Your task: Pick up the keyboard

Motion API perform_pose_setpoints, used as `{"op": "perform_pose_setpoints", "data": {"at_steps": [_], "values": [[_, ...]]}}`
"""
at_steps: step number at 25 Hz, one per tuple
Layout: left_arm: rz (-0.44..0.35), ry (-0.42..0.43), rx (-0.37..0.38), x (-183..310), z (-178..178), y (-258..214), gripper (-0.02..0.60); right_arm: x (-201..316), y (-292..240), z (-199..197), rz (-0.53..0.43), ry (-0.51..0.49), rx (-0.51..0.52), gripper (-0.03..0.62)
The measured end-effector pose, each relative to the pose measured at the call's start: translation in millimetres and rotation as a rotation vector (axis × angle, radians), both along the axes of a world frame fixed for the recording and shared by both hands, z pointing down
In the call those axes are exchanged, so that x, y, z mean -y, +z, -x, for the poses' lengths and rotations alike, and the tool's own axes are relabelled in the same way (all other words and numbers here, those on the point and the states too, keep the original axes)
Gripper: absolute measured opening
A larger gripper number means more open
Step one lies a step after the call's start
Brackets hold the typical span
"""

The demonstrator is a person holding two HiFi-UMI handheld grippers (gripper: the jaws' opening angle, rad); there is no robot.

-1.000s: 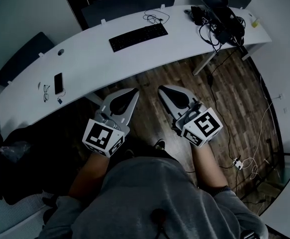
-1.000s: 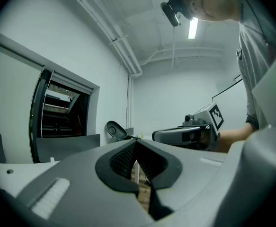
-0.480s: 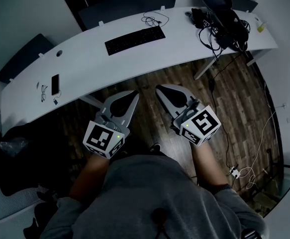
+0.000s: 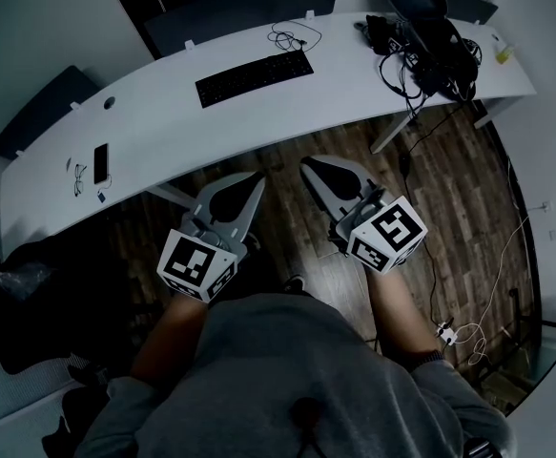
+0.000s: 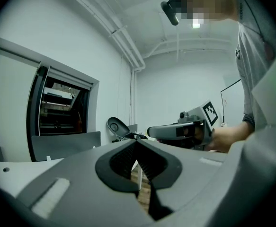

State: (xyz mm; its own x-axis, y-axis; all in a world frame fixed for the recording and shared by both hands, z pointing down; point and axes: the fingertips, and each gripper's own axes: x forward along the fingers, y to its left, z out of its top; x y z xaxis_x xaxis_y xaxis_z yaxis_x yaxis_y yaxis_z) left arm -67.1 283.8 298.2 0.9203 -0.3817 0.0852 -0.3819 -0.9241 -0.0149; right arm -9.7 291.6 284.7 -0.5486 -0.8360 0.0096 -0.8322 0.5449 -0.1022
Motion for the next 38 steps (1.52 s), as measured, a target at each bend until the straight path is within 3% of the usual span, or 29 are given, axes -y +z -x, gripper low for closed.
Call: {"op": "perform_pose_setpoints", "data": {"at_steps": [9, 18, 27, 38], "values": [[0.013, 0.012, -0.031, 49.6, -11.2, 6.8, 0.007, 42.5, 10.1, -3.9, 0.035, -0.001, -0.04, 0.015], [0.01, 0.041, -0.029, 120.7, -23.3, 11.9, 0.007, 118.1, 19.6, -9.6, 0.069, 0.006, -0.058, 0.015], [0.038, 0.036, -0.035, 190.6, -16.5, 17.8, 0.008, 186.2, 29.2, 1.4, 0.107, -0.005, -0.072, 0.015], [0.038, 0.066, -0.025, 241.3, -1.9, 24.6, 0.008, 235.8, 34.4, 20.9, 0.116, 0.017, -0.073, 0.015]]}}
